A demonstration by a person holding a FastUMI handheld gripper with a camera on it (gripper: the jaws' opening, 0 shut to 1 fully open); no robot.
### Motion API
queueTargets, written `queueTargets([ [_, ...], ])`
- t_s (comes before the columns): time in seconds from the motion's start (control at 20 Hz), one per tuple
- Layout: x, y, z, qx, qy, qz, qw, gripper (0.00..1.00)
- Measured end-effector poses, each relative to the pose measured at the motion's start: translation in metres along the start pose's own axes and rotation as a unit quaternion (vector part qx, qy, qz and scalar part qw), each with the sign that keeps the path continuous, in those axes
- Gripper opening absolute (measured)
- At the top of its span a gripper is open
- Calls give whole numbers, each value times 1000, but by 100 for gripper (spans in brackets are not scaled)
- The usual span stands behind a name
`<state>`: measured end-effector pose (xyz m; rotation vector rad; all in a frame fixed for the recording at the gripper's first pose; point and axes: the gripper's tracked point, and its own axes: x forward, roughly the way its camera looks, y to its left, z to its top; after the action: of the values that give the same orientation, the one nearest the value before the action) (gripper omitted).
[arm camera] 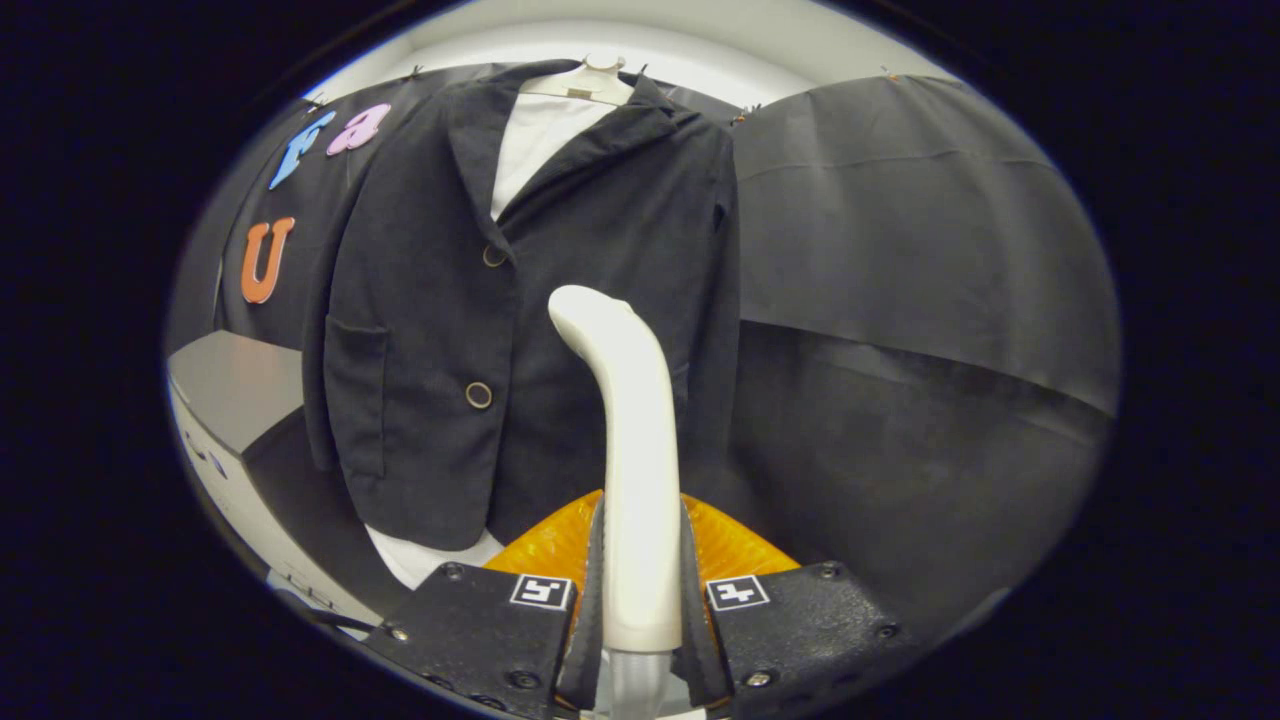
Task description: Iron the clothes twice with a garment steamer, once on the left side and once on the right side.
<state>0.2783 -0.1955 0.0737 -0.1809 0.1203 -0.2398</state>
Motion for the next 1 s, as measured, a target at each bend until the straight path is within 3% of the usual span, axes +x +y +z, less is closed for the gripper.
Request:
queueTargets([
  [1.0,-7,11,-26,-23,-6,18,1000,36],
])
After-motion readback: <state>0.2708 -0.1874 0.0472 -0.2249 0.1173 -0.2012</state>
